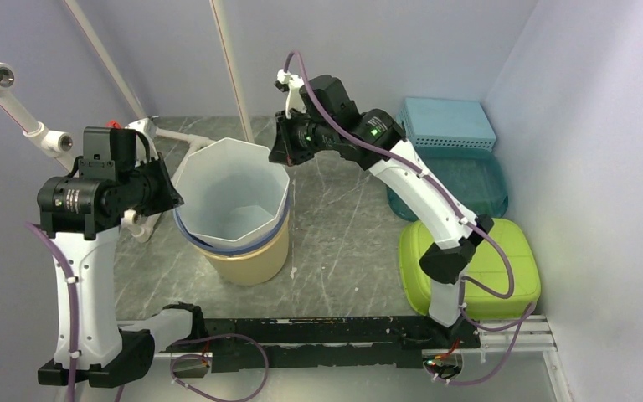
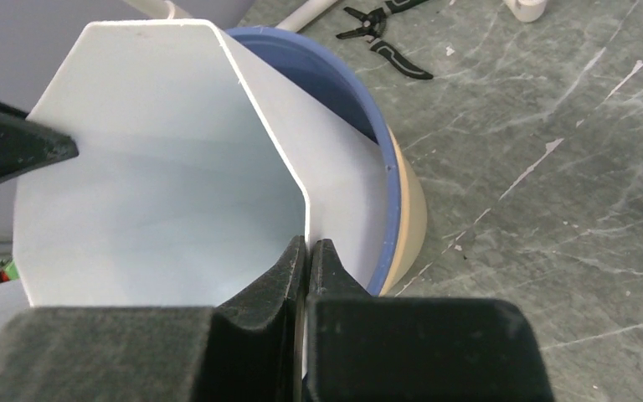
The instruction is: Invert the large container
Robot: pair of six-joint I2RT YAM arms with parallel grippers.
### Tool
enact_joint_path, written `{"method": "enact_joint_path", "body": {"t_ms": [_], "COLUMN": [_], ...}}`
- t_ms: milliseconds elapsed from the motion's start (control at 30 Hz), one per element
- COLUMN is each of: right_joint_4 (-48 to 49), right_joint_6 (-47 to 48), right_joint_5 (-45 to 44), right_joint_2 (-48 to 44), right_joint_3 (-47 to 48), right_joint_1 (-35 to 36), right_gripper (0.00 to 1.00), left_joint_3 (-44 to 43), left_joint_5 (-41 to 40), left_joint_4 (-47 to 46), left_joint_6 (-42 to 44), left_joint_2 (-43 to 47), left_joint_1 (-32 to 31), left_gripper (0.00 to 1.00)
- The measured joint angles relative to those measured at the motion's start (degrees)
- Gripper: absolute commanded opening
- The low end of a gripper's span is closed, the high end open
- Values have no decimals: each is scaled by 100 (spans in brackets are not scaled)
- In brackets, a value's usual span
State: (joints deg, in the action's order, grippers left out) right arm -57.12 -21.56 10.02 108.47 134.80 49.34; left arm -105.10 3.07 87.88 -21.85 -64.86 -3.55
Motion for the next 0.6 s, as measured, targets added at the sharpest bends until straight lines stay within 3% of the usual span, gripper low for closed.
{"method": "enact_joint_path", "body": {"t_ms": [167,267,367,600], "right_joint_4": [92,120,107,-111], "right_joint_6": [68,96,140,422], "right_joint_5": [214,380,603,688], "right_joint_2": [-192,-199,-199,-114], "right_joint_3": [-240,-262,-247,107], "right_joint_1": [-4,-44,-120,-168], "right_gripper": [11,33,47,54], "left_joint_3": [0,0,24,160], "left_joint_5": [-179,-249,-282,-289], "left_joint_4": [-15,-46,-164,-400], "left_joint_6": [-13,-39,-46,-57], "left_joint_2": [31,94,181,367], "left_joint_1": [0,0,-2,-4], "left_gripper": [3,3,3,3]}}
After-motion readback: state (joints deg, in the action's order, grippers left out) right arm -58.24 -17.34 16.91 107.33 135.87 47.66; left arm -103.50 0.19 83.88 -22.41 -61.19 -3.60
